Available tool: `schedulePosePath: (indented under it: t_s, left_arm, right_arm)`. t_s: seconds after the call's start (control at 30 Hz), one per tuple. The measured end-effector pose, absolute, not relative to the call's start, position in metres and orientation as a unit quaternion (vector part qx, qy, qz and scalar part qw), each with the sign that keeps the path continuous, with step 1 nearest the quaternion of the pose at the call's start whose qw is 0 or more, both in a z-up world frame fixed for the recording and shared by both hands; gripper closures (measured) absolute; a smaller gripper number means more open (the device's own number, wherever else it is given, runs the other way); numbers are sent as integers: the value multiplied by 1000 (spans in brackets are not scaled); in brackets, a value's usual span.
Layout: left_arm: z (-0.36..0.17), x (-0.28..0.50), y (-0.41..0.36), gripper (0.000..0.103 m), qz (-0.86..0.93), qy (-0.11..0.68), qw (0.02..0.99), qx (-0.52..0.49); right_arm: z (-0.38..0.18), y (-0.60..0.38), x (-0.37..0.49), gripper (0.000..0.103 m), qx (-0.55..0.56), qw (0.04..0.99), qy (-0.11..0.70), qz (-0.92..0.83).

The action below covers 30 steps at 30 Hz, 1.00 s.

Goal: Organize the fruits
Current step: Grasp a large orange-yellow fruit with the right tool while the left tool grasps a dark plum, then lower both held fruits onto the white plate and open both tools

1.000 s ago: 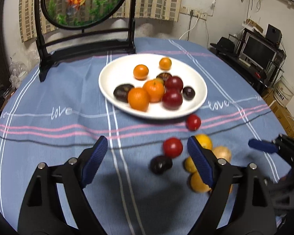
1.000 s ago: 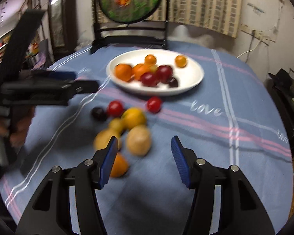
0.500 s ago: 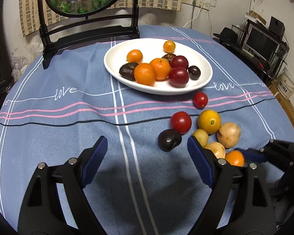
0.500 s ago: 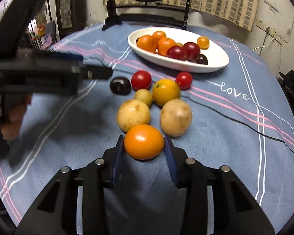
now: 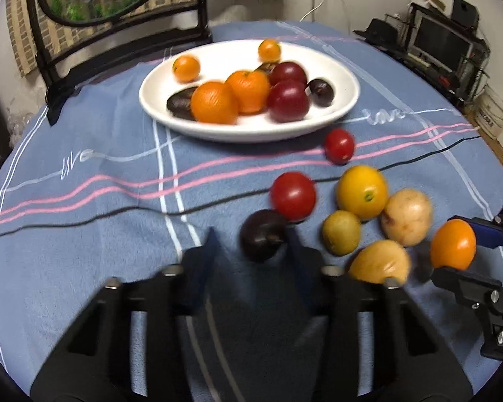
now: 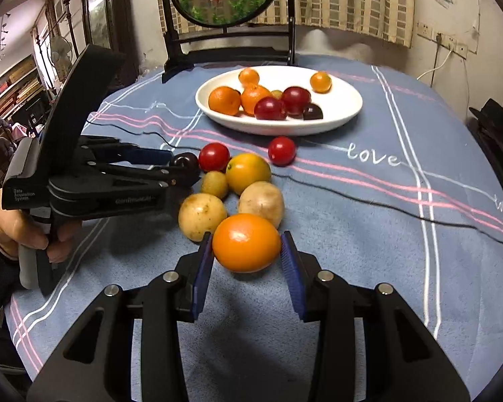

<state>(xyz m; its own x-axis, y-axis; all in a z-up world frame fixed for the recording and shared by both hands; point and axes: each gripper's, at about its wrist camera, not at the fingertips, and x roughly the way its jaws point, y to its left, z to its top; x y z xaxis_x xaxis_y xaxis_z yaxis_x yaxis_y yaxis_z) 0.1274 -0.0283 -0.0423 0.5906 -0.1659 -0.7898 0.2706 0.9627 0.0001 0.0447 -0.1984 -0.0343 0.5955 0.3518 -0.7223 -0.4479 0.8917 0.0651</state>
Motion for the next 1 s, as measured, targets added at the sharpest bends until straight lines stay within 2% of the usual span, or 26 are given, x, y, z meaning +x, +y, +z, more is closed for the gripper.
schedulePosePath:
  t_s: [0.2, 0.47, 0.67, 1.0]
  left_arm:
    - [-16, 122, -22, 74, -122, 412, 902, 49]
    - [26, 139, -12, 75, -110, 381, 917, 39]
    - [33, 169, -11, 75, -107, 377, 920, 28]
    - [13, 213, -13, 74, -104, 397, 912, 13]
  right_arm:
    - [-9, -212, 47, 62, -58, 914, 351, 194]
    - [47, -212, 85, 62, -75, 957, 250, 124]
    - [34, -197, 143, 62, -74, 949, 281, 119]
    - [-6, -180, 188, 63, -80, 934, 322, 134]
